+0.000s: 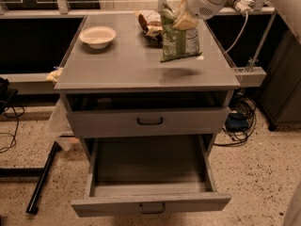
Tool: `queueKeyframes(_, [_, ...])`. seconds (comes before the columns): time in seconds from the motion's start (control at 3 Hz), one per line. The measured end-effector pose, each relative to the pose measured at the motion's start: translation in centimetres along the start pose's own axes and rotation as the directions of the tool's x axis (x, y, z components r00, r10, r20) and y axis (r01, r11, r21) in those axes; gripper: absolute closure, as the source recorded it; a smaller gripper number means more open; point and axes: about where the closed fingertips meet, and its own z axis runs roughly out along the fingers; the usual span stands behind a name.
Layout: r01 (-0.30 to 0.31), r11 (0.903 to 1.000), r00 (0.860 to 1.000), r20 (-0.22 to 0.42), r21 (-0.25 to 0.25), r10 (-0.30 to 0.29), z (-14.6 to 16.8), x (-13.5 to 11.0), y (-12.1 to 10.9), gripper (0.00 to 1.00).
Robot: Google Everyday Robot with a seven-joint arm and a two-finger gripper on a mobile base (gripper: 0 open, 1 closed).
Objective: Pick green jalapeno chip bag from middle drawer and place on counter
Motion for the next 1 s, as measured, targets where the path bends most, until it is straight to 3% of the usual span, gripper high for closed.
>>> queueKeyframes(1.0, [0.001, 1.0, 1.0, 0.0, 0.0, -0.001, -0.03, -0.04, -0.01, 0.11])
